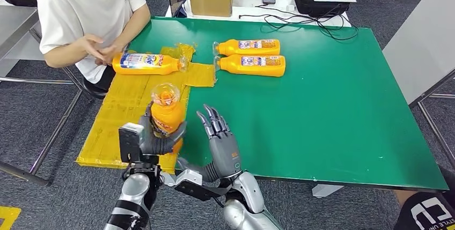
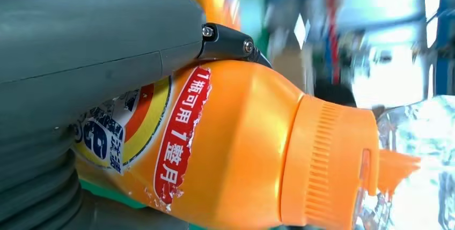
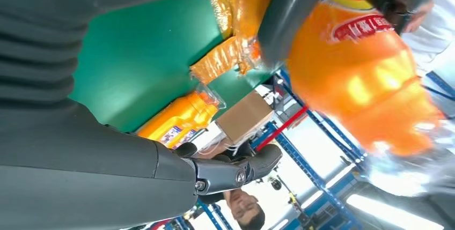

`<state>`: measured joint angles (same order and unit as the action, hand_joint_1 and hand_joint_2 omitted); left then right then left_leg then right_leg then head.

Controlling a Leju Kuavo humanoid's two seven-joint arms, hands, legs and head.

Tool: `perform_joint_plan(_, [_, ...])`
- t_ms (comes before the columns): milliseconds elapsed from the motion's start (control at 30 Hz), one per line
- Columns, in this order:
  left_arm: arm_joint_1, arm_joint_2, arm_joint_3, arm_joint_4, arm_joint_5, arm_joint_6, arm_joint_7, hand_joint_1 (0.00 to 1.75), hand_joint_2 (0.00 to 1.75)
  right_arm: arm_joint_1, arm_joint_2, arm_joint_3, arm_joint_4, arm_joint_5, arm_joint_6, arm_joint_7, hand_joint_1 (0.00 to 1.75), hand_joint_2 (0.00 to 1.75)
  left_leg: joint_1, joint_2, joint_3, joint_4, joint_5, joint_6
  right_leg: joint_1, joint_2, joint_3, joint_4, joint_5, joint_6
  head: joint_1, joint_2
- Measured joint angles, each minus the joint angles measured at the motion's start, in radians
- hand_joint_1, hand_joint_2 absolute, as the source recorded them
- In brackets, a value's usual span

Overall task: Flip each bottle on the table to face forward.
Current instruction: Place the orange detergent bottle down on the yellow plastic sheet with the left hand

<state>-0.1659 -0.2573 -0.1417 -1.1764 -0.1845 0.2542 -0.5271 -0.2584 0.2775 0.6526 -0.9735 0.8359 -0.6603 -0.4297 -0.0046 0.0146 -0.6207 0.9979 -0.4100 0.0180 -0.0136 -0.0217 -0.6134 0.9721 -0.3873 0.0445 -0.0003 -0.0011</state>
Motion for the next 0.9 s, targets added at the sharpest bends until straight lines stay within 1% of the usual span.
perform_joint_plan(67, [-0.021,0.02,0.009,0.013,-0.069,0.048,0.0,1.75,1.75,0.0,0.002,0.0,0.0,-0.002,0.001,-0.002,0.0,0.0,0.0,0.0,0.0,0.0,0.0,0.0,0.0,0.0,0.0,0.0,0.0,0.0,0.0,0.0])
perform_joint_plan(167, [-0.038,0.035,0.018,0.028,-0.094,0.058,-0.001,1.75,1.75,0.0,0.004,-0.001,0.0,-0.006,0.002,-0.002,0.0,0.0,0.0,0.0,0.0,0.0,0.0,0.0,0.0,0.0,0.0,0.0,0.0,0.0,0.0,0.0])
perform_joint_plan(333, [-0.047,0.046,0.028,0.044,-0.13,0.075,0.0,1.75,1.75,0.0,0.004,-0.001,0.0,-0.009,0.003,-0.004,0.0,0.0,0.0,0.0,0.0,0.0,0.0,0.0,0.0,0.0,0.0,0.0,0.0,0.0,0.0,0.0])
perform_joint_plan(367, [-0.051,0.05,0.028,0.049,-0.168,0.096,0.004,1.75,1.75,0.0,0.005,-0.001,0.0,-0.01,0.003,-0.007,0.0,0.0,0.0,0.0,0.0,0.0,0.0,0.0,0.0,0.0,0.0,0.0,0.0,0.0,0.0,0.0])
perform_joint_plan(433, [-0.068,0.067,0.028,0.073,-0.303,0.161,0.026,1.75,1.75,0.0,0.005,-0.001,-0.001,-0.019,0.005,-0.018,0.0,0.0,0.0,0.0,0.0,0.0,0.0,0.0,0.0,0.0,0.0,0.0,0.0,0.0,0.0,0.0])
perform_joint_plan(500, [-0.104,0.1,0.028,0.122,-0.472,0.212,0.062,1.75,1.75,0.001,0.005,-0.002,-0.009,-0.036,0.01,-0.034,0.0,0.0,0.0,0.0,0.0,0.0,0.0,0.0,0.0,0.0,0.0,0.0,0.0,0.0,0.0,0.0])
perform_joint_plan(533, [-0.127,0.119,0.028,0.154,-0.545,0.22,0.082,1.75,1.75,0.001,0.005,-0.003,-0.015,-0.045,0.015,-0.041,0.0,0.0,0.0,0.0,0.0,0.0,0.0,-0.001,0.0,0.0,-0.001,0.0,0.0,0.0,0.0,0.0])
perform_joint_plan(600, [-0.177,0.158,0.024,0.228,-0.663,0.194,0.118,1.75,1.75,0.001,0.005,-0.005,-0.027,-0.063,0.029,-0.055,0.0,0.0,0.001,0.0,0.0,0.0,0.001,-0.001,0.001,0.0,-0.001,0.0,0.0,0.0,0.0,0.0])
perform_joint_plan(700, [-0.246,0.206,0.012,0.351,-0.755,0.081,0.142,1.75,1.75,0.001,0.004,-0.006,-0.04,-0.086,0.048,-0.077,0.0,0.0,0.001,0.0,0.0,0.0,0.002,-0.002,0.001,0.0,0.0,0.001,0.001,-0.001,0.0,0.0])
perform_joint_plan(767, [-0.278,0.225,-0.005,0.421,-0.787,0.023,0.144,1.75,1.75,0.001,0.004,-0.006,-0.042,-0.1,0.055,-0.092,0.0,0.0,0.001,0.0,0.0,0.0,0.002,-0.002,0.001,0.0,0.0,0.001,0.001,-0.001,0.0,0.0])
perform_joint_plan(833, [-0.303,0.236,-0.026,0.476,-0.812,-0.004,0.147,1.74,1.75,0.001,0.005,-0.006,-0.042,-0.11,0.06,-0.104,0.0,0.0,0.001,0.0,0.0,0.0,0.002,-0.002,0.0,0.0,0.0,0.001,0.001,-0.001,0.0,0.0])
perform_joint_plan(867, [-0.315,0.238,-0.035,0.5,-0.817,-0.013,0.151,1.69,1.75,0.001,0.006,-0.006,-0.042,-0.115,0.062,-0.108,0.0,0.0,0.0,0.0,0.0,0.0,0.002,-0.002,0.0,0.0,0.0,0.001,0.001,-0.001,0.0,0.0])
perform_joint_plan(900, [-0.327,0.24,-0.042,0.523,-0.819,-0.022,0.155,1.61,1.75,0.001,0.007,-0.006,-0.042,-0.12,0.065,-0.112,0.0,0.0,0.0,0.0,0.0,0.0,0.002,-0.002,0.0,0.0,0.0,0.001,0.001,-0.001,0.0,0.0])
